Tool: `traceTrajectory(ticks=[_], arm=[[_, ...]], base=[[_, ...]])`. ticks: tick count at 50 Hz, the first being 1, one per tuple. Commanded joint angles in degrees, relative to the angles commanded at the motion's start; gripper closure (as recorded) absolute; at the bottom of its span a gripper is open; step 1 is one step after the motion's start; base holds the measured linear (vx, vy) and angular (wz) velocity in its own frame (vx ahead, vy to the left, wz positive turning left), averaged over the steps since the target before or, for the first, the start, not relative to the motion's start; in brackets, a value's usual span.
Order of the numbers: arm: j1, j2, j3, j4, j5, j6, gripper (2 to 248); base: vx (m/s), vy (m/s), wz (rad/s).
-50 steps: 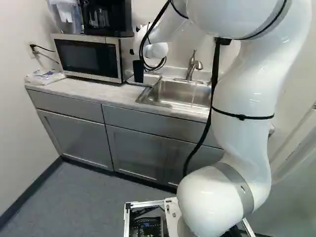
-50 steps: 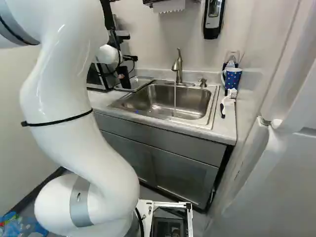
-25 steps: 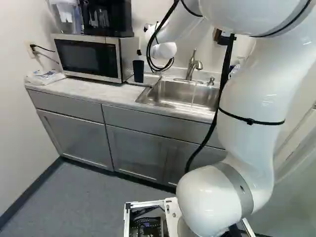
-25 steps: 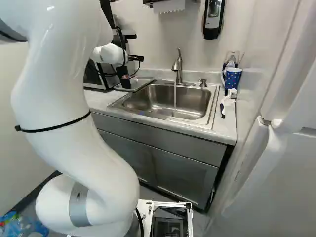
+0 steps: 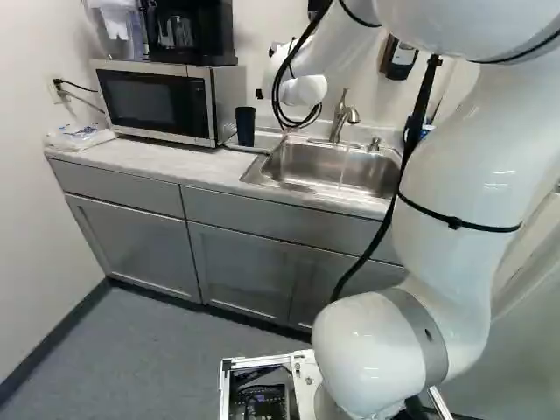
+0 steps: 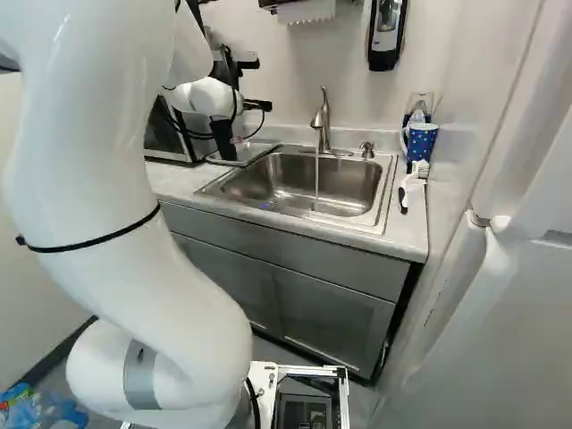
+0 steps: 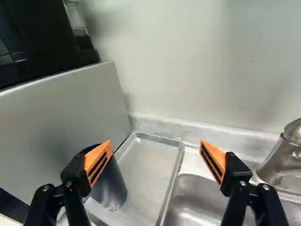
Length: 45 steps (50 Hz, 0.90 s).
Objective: Rinse the cup and place it in the tray
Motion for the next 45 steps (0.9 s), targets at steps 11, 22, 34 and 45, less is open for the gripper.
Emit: traceTrajectory(ticks=[11, 22, 34, 45], arm=[[-1.65, 1.54, 1.63, 0.0, 0.0, 0.0, 3], [-3.35, 3.07, 3.2, 0.0, 0.0, 0.0, 3], [-5.26, 4.93, 4.03, 0.0, 0.0, 0.0, 3], [-7.02, 5.74, 3.56, 0.0, 0.0, 0.0, 3]], base=[[0.0, 0.0, 0.0], [0.0, 0.0, 0.0], [0.0, 0.0, 0.0], [0.0, 0.0, 0.0]])
